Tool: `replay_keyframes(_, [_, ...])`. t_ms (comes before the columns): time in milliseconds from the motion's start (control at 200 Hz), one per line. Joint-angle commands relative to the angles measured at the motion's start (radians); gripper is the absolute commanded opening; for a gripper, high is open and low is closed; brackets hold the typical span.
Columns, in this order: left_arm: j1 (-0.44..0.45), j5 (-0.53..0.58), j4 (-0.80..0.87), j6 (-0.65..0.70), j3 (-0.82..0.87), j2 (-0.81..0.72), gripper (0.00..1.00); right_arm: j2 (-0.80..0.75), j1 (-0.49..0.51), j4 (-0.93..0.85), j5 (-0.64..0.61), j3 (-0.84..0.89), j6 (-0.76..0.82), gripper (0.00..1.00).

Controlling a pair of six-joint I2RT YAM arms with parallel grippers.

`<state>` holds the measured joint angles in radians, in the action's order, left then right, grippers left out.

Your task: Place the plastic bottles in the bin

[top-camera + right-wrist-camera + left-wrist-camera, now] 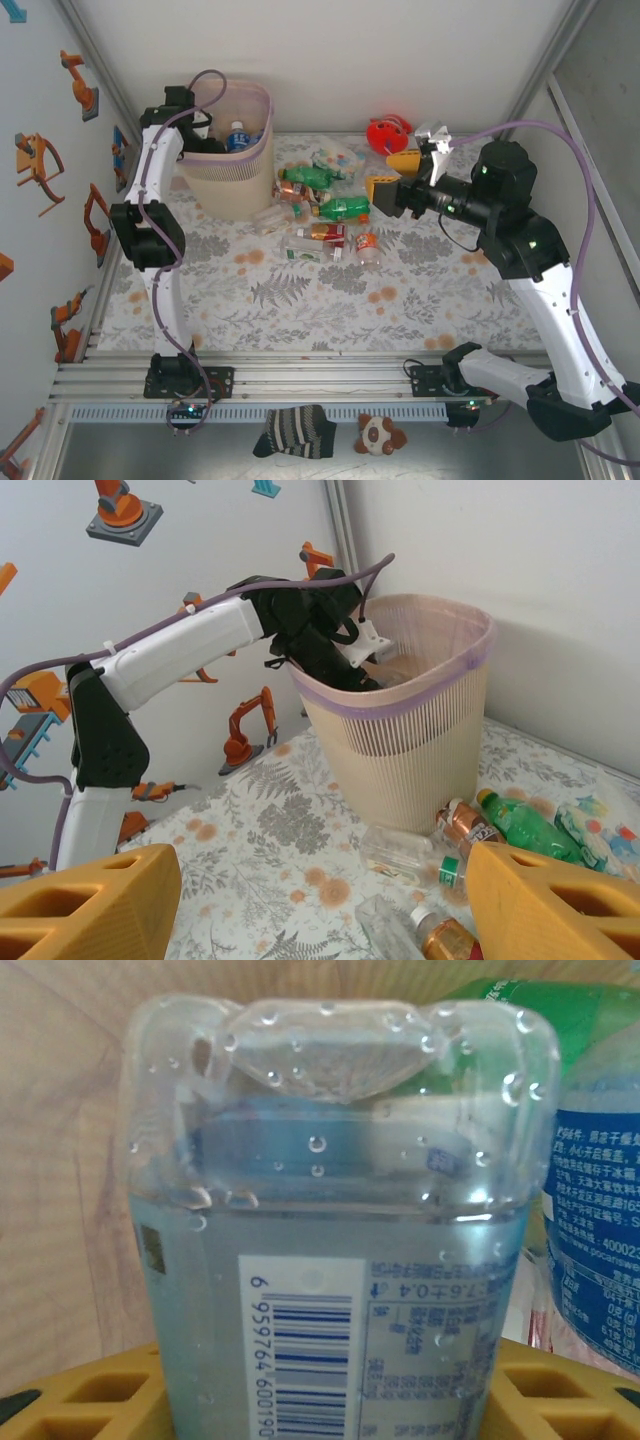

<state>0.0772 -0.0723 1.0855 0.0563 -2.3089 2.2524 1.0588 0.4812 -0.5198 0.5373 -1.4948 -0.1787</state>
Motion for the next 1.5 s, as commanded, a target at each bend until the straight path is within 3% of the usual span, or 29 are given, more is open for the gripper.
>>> replay_keyframes(0, [0.003,-0.04,0.038,-0.004,-0.016,0.023,0.6,-0.022,0.007,0.007,0.009,0.001,0.004,0.74])
replay_keyframes(451, [0.003,-0.086,-0.006,-0.01,-0.04,-0.107,0.76,-0.036,0.007,0.011,0.004,0.011,-0.012,0.74])
replay_keyframes(1187, [0.003,-0.212,-0.045,-0.047,-0.037,-0.331,0.75,-0.024,0.007,0.023,0.0,0.024,-0.005,0.74])
replay_keyframes(1492, [0.018,-0.283,-0.11,-0.093,0.109,-0.494,0.74,-0.013,0.007,0.03,0.001,0.037,-0.003,0.73])
